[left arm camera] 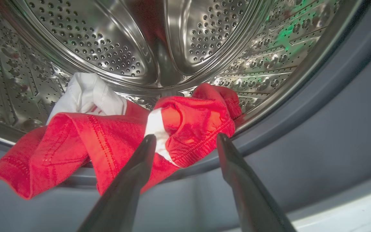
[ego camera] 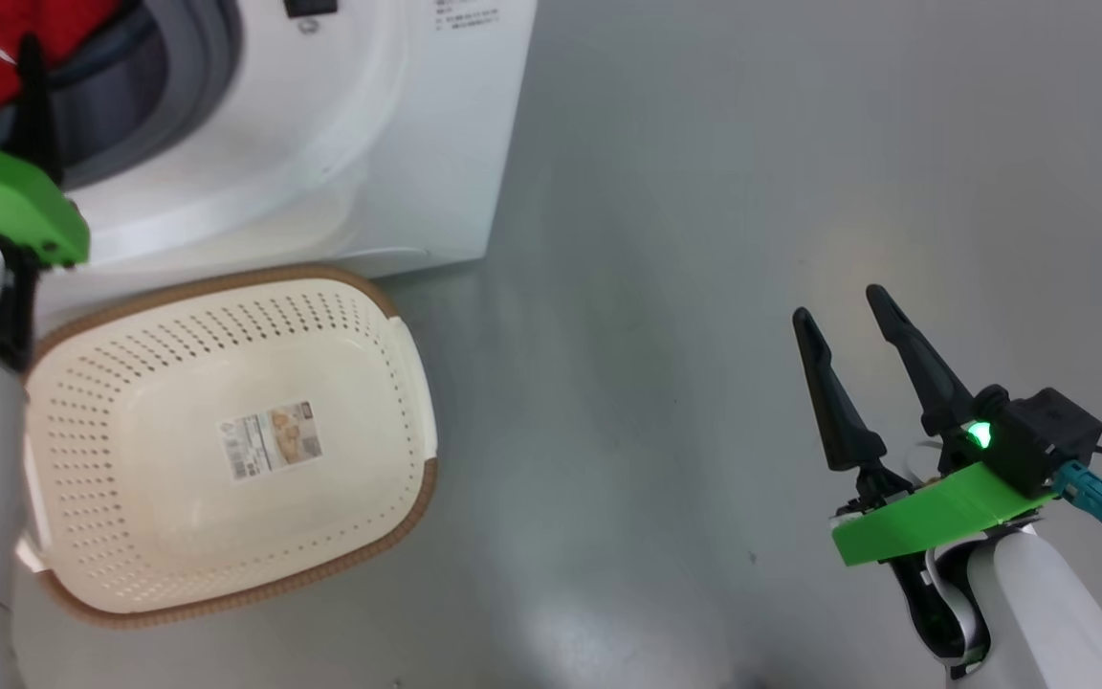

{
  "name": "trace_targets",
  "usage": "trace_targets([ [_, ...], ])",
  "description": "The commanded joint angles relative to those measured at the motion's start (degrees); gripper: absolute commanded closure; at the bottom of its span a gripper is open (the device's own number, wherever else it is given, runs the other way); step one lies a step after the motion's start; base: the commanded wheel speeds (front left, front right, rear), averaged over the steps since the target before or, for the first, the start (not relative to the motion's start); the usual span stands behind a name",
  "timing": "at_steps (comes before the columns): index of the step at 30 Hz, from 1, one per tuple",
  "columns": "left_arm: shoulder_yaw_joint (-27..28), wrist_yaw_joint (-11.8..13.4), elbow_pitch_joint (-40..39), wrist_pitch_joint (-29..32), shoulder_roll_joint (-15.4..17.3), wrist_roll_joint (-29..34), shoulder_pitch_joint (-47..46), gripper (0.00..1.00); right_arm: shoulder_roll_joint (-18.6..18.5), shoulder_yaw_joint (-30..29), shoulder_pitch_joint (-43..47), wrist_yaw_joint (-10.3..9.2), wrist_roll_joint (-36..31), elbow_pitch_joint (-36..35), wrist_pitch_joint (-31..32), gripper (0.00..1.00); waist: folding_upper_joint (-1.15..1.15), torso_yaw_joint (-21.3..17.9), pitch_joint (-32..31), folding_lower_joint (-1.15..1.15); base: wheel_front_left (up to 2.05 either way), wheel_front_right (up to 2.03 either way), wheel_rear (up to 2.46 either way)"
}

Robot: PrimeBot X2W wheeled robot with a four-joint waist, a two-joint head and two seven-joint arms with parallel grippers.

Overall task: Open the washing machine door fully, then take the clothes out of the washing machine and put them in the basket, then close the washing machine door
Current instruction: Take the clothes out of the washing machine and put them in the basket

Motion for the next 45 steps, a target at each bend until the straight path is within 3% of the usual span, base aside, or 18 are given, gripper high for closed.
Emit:
trace_targets([
  [1, 0.15, -0.32, -0.06, 0.0, 3.4, -0.36, -2.23, 0.0, -0.02, 1.54, -0.58, 0.35, 0.79, -1.54, -0.48, 0.0, 0.0, -1.34, 2.25, 0.0, 0.0, 0.0, 0.0],
  [10, -2.34, -0.32, 6.84, -0.4, 6.75, -1.03, -9.68, 0.0, 0.75, 3.09, -2.34, 0.35, 1.09, -2.52, -0.48, 0.0, 0.0, -3.34, 5.41, 0.0, 0.0, 0.0, 0.0],
  [20, -5.27, -0.32, 10.02, -1.04, 7.9, -1.66, -13.02, 0.0, 1.19, 3.13, -2.56, 0.35, 1.33, -3.12, -0.48, 0.0, 0.0, -4.38, 6.84, 0.0, 0.0, 0.0, 0.0],
  [21, -5.49, -0.32, 10.28, -1.14, 7.97, -1.82, -13.18, 0.23, 1.21, 3.13, -2.58, 0.35, 1.35, -3.17, -0.48, 0.0, 0.0, -4.45, 6.91, 0.0, 0.0, 0.0, 0.0],
  [22, -5.83, -0.32, 10.48, -1.22, 7.97, -1.94, -13.28, 0.52, 1.23, 3.11, -2.59, 0.35, 1.34, -3.19, -0.48, 0.0, 0.0, -4.49, 6.92, 0.0, 0.0, 0.0, 0.0],
  [24, -6.41, -0.32, 10.84, -1.41, 7.98, -2.27, -13.44, 0.8, 1.26, 3.02, -2.59, 0.35, 1.32, -3.25, -0.48, 0.0, 0.0, -4.53, 6.91, 0.0, 0.0, 0.0, 0.0],
  [25, -6.63, -0.32, 10.96, -1.55, 7.9, -2.52, -13.46, 1.0, 1.26, 2.96, -2.59, 0.35, 1.29, -3.27, -0.48, 0.0, 0.0, -4.5, 6.88, 0.0, 0.0, 0.0, 0.0],
  [34, -6.95, -0.32, 8.74, -3.51, 7.14, -5.3, -11.0, 1.0, 1.16, 2.74, -1.99, 0.35, 0.88, -3.31, -0.48, 0.0, 0.0, -3.11, 5.16, 0.0, 0.0, 0.0, 0.0],
  [45, 0.81, 0.86, -8.32, -3.62, 5.05, -5.8, 2.57, 1.0, 0.33, 2.57, -0.35, 0.35, 0.77, -2.75, -0.48, 0.0, 0.0, -0.56, -0.1, 0.0, 0.0, 0.0, 0.0],
])
